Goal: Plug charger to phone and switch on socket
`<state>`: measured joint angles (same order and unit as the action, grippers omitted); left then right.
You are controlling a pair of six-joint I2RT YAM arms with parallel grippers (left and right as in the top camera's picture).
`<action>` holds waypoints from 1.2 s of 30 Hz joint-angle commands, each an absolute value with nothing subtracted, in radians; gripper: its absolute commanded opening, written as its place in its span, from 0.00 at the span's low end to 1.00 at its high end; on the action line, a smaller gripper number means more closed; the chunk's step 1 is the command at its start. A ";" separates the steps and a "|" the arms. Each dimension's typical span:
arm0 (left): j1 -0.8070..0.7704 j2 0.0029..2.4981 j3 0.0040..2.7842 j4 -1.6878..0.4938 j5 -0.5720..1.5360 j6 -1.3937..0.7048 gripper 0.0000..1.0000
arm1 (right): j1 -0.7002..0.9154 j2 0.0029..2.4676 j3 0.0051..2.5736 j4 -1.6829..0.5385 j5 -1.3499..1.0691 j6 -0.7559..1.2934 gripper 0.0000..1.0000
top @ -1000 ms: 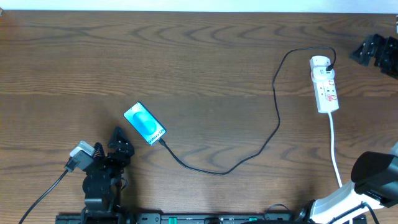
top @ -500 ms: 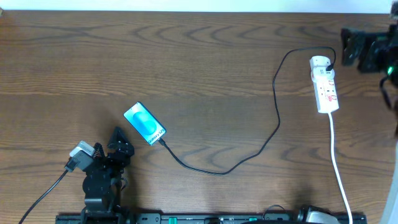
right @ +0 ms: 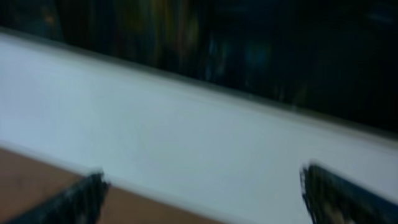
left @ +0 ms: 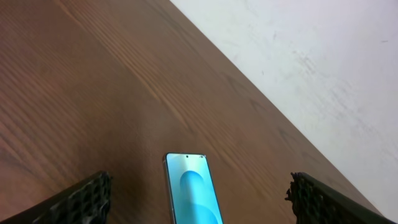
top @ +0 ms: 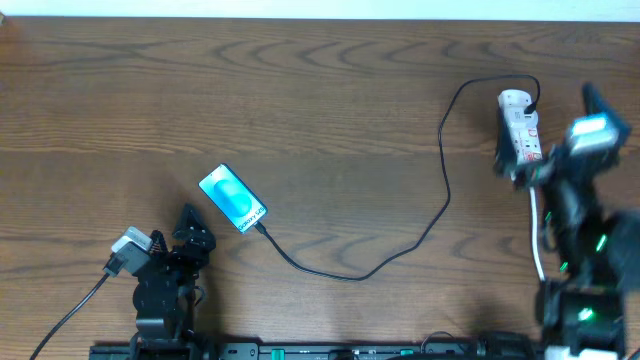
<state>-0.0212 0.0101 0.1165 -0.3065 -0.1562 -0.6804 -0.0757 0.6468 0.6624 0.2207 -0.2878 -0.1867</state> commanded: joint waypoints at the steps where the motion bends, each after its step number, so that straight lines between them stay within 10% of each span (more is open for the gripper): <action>1: -0.016 0.004 0.101 -0.332 -0.166 -0.671 0.91 | -0.043 0.512 0.463 0.347 -0.225 -0.188 0.99; 10: -0.016 0.004 0.101 -0.332 -0.166 -0.671 0.91 | 0.001 0.213 0.017 0.567 -0.203 -0.170 0.99; 26: -0.016 0.004 0.101 -0.332 -0.166 -0.671 0.91 | 0.008 0.165 0.005 -0.061 -0.065 -0.036 0.99; 36: -0.016 0.004 0.101 -0.332 -0.166 -0.671 0.91 | 0.009 0.162 0.006 -0.078 -0.033 0.012 0.99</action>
